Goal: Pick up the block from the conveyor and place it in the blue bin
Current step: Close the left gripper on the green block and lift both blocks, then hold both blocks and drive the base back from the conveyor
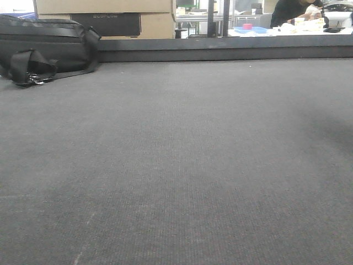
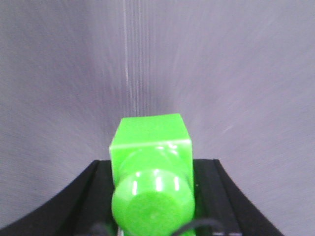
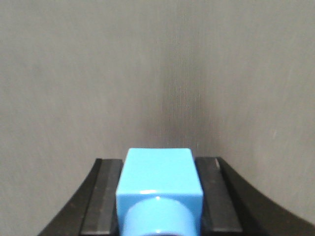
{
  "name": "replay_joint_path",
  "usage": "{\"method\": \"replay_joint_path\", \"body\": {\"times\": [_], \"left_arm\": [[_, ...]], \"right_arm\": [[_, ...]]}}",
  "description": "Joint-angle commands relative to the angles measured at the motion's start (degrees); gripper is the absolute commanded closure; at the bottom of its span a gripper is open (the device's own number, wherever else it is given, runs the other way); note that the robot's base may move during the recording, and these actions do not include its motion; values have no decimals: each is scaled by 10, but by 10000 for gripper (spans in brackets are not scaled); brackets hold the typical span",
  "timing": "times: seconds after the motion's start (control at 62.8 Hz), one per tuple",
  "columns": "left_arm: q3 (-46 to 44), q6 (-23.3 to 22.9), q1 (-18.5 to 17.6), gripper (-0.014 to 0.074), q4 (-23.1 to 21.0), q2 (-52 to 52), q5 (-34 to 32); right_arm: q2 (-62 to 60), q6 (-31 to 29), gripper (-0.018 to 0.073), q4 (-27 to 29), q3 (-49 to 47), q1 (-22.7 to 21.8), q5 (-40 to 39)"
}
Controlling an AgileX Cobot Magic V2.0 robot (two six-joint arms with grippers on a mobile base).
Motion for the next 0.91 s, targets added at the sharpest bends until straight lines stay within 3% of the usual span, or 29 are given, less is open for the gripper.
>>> {"method": "replay_joint_path", "body": {"times": [0.0, 0.175, 0.446, 0.589, 0.892], "left_arm": [[16, -2, -13, 708, -12, -70, -67], [104, -2, -48, 708, -18, -199, -236], [261, -2, -64, 708, -42, -378, -353], [310, -2, -64, 708, -42, -470, -379], [312, -2, -64, 708, -42, -632, -380]], "right_arm": [[-36, -3, 721, -13, 26, -1, -64], [-110, -3, 721, -13, 131, -1, -182], [-253, -3, 721, -15, 294, -1, -308], [-317, -3, 721, -15, 317, -1, -330], [-428, -3, 721, -15, 317, -1, -360]]}}
